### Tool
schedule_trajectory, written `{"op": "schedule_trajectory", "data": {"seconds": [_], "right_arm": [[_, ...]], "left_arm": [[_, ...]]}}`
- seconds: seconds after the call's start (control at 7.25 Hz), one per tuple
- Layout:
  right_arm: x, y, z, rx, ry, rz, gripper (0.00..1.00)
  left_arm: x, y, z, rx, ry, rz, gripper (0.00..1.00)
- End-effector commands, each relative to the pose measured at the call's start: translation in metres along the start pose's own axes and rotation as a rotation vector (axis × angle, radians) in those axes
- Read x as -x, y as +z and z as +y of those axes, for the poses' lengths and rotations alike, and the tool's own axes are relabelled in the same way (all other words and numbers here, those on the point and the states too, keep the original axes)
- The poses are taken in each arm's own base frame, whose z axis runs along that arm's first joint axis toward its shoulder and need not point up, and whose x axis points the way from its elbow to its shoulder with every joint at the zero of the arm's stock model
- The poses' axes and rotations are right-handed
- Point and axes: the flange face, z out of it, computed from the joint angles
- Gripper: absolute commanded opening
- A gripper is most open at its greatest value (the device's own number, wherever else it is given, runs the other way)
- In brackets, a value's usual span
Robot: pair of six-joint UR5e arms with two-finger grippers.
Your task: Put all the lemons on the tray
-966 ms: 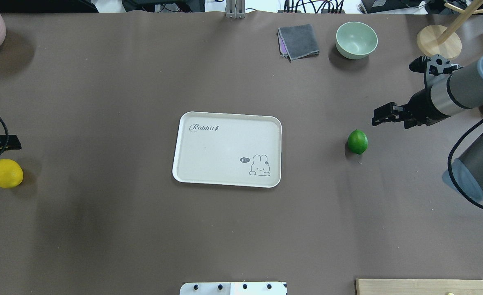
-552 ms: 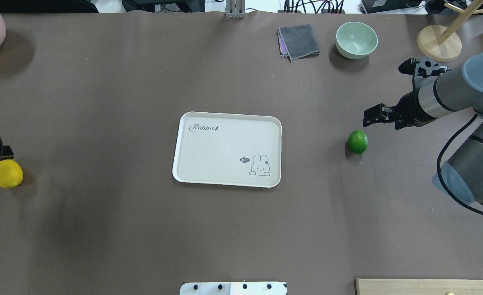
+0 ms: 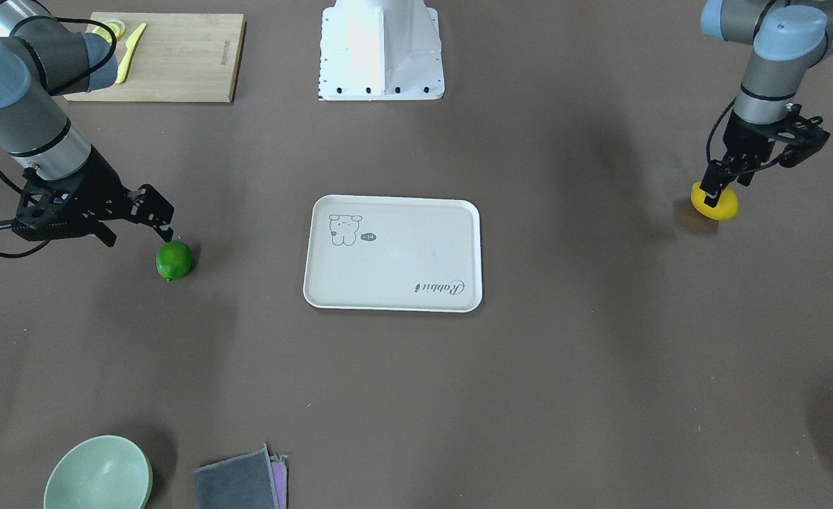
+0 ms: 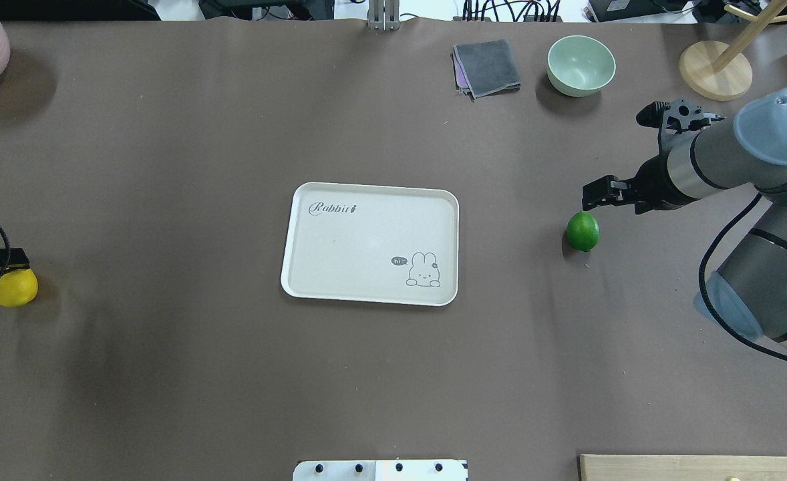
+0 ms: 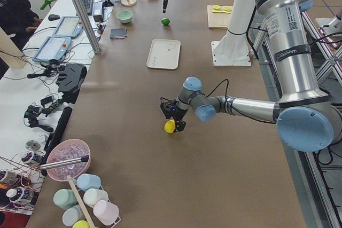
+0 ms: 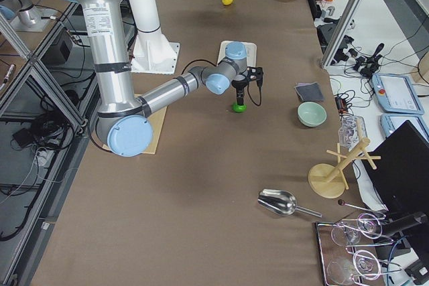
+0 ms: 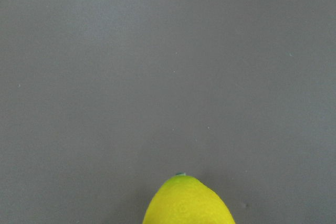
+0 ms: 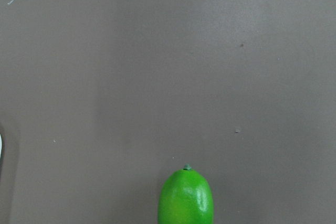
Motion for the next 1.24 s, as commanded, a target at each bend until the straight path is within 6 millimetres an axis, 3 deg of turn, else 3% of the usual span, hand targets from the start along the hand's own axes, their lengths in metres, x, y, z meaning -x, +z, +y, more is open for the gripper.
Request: {"op": "schedule_trajectory", "data": {"seconds": [0.0, 0.14, 0.28, 0.41, 0.83, 0.97, 1.1], "right_arm": [[0.003, 0.005, 0.002, 0.0, -0.005, 0.007, 1.0], [0.005, 0.01, 0.005, -0.007, -0.012, 0.017, 1.0], [0.003, 0.018, 0.005, 0.001, -0.012, 0.029, 1.0], [0.0, 0.028, 0.003, 0.011, -0.007, 0.04, 1.0], [-0.002, 0.043, 0.006, 0.028, -0.009, 0.06, 1.0], [0.002, 0.051, 0.013, 0.019, -0.024, 0.075, 1.0], [0.003, 0.062, 0.018, 0.021, -0.032, 0.094, 1.0]], "left_arm": [[-0.003, 0.017, 0.002, 0.002, -0.016, 0.024, 0.97], [-0.016, 0.019, 0.008, 0.013, -0.011, 0.04, 0.82], [-0.021, 0.019, 0.008, 0.013, -0.01, 0.048, 0.27], [-0.024, 0.017, 0.009, 0.016, -0.005, 0.055, 0.0], [-0.047, -0.012, 0.014, 0.107, 0.001, 0.101, 0.0], [-0.05, -0.019, 0.007, 0.103, -0.012, 0.098, 0.0], [-0.067, -0.032, 0.005, 0.104, 0.034, 0.103, 0.0]]}}
